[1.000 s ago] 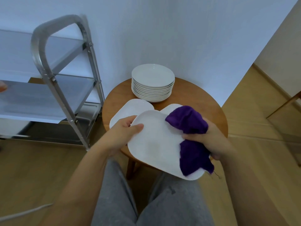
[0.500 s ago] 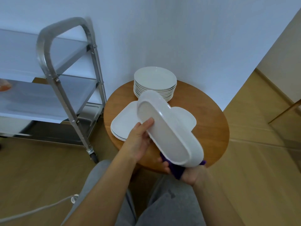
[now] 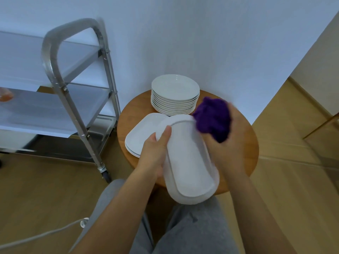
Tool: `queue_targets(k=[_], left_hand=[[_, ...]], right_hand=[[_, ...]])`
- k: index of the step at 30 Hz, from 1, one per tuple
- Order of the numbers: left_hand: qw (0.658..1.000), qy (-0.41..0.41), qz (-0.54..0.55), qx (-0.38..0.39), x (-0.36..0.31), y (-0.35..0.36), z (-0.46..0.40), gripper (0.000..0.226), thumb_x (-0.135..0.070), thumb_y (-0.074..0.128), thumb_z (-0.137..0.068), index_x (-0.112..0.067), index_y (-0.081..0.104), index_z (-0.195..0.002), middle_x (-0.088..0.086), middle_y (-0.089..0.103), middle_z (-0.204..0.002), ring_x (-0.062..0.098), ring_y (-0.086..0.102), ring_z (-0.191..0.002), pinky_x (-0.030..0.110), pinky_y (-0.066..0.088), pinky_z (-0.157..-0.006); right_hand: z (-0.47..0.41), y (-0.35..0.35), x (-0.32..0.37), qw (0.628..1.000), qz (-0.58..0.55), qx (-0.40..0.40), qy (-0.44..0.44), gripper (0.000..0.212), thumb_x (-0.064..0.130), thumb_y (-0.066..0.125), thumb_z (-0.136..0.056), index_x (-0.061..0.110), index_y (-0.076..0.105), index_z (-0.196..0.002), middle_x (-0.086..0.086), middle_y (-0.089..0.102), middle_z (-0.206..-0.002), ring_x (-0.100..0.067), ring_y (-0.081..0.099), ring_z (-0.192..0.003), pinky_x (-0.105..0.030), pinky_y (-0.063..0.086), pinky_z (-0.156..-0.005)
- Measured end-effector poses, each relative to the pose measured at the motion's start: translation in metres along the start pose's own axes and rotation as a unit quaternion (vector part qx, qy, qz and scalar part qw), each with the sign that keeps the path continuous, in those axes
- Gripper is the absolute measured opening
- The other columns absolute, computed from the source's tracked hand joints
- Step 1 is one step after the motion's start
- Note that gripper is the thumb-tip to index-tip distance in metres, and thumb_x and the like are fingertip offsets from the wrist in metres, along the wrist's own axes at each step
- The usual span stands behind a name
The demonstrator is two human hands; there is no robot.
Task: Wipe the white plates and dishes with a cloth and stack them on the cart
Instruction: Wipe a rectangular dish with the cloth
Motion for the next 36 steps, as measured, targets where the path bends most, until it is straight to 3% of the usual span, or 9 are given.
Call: queue_targets(k=[2,4,9,15,18,22,28,33,36], left_hand=[[0.999,0.031,-0.011,0.001,-0.005,0.007,0.003,0.046,-0.047,0.047,-0.092,-0.018,0.052,-0.128,0.002,0.062,-0.117,0.023,0.056,-0.108,0.040,0.047,-0.095],[0.998,0.061,-0.004,-0.013,-0.011,0.007,0.006,0.018,-0.031,0.046,-0.097,-0.023,0.062,-0.101,0.000,0.066,-0.096,0.020,0.060,-0.096,0.030,0.051,-0.080],[0.991,0.022,0.121,-0.045,-0.010,-0.010,0.003,0.018,-0.048,0.045,-0.093,-0.034,0.054,-0.088,0.001,0.065,-0.097,0.020,0.061,-0.093,0.036,0.054,-0.079],[0.987,0.102,0.103,-0.063,-0.035,-0.032,-0.009,0.018,-0.046,0.049,-0.091,-0.032,0.058,-0.085,-0.013,0.071,-0.065,0.005,0.068,-0.059,0.018,0.049,-0.042],[0.985,0.141,0.077,-0.062,-0.039,-0.035,-0.009,0.016,-0.043,0.049,-0.092,-0.033,0.060,-0.088,-0.019,0.070,-0.069,-0.003,0.066,-0.064,0.014,0.048,-0.044],[0.980,0.188,0.032,-0.061,-0.049,-0.042,-0.012,0.010,-0.035,0.048,-0.095,-0.034,0.058,-0.091,-0.020,0.070,-0.079,-0.001,0.066,-0.076,0.015,0.053,-0.057],[0.973,0.225,0.002,-0.060,-0.071,-0.051,-0.026,0.009,-0.030,0.048,-0.096,-0.035,0.053,-0.091,-0.013,0.063,-0.091,0.004,0.061,-0.087,0.023,0.052,-0.071],[0.953,0.288,-0.077,-0.062,-0.075,-0.050,-0.037,0.005,-0.039,0.046,-0.094,-0.041,0.049,-0.090,-0.016,0.058,-0.094,0.001,0.060,-0.086,0.011,0.050,-0.057],[0.924,0.325,-0.196,-0.052,-0.070,-0.042,-0.046,0.007,-0.052,0.043,-0.086,-0.050,0.048,-0.089,-0.019,0.057,-0.097,0.009,0.059,-0.094,0.024,0.055,-0.066]], right_hand=[[0.008,0.032,0.006,0.978,0.174,0.103,-0.050,0.065,0.027,0.073,-0.081,0.032,0.039,-0.137,-0.008,0.055,-0.117,-0.021,0.053,-0.101,-0.030,0.047,-0.081],[0.024,0.050,0.009,0.957,0.256,0.122,-0.068,0.060,0.030,0.071,-0.080,0.013,0.049,-0.133,-0.019,0.056,-0.112,-0.030,0.053,-0.097,-0.037,0.048,-0.076],[0.052,0.058,0.014,0.956,0.238,0.124,-0.118,0.050,0.034,0.067,-0.070,0.004,0.065,-0.110,-0.017,0.063,-0.095,-0.027,0.060,-0.081,-0.025,0.045,-0.062],[0.076,0.040,-0.024,0.952,0.237,0.174,-0.088,0.058,0.006,0.084,-0.058,-0.005,0.063,-0.111,-0.026,0.060,-0.099,-0.035,0.061,-0.085,-0.021,0.049,-0.066],[0.069,0.033,-0.048,0.969,0.198,0.146,0.032,0.055,-0.007,0.074,-0.069,0.001,0.059,-0.120,-0.016,0.053,-0.107,-0.028,0.054,-0.096,-0.010,0.035,-0.074],[0.057,0.023,-0.070,0.976,0.097,0.067,0.183,0.041,0.004,0.062,-0.085,0.016,0.054,-0.123,-0.002,0.051,-0.111,-0.005,0.049,-0.091,-0.007,0.039,-0.068],[0.045,0.016,-0.071,0.967,-0.073,-0.032,0.242,0.032,0.012,0.060,-0.089,0.040,0.052,-0.104,0.000,0.059,-0.110,-0.006,0.058,-0.093,-0.017,0.046,-0.067],[0.047,0.019,-0.081,0.959,-0.081,-0.050,0.267,0.033,0.012,0.060,-0.089,0.030,0.053,-0.117,0.002,0.060,-0.113,-0.007,0.057,-0.096,-0.018,0.047,-0.069],[0.049,0.023,-0.089,0.954,-0.070,-0.056,0.286,0.035,0.010,0.058,-0.090,0.024,0.053,-0.122,-0.001,0.059,-0.117,-0.011,0.056,-0.101,-0.021,0.047,-0.073]])
Point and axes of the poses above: each hand's wrist, its own z-axis away from the middle knuckle, its own y-axis out of the palm, x = y × z, the point moved 6 cm from there along -z, towards the middle knuckle
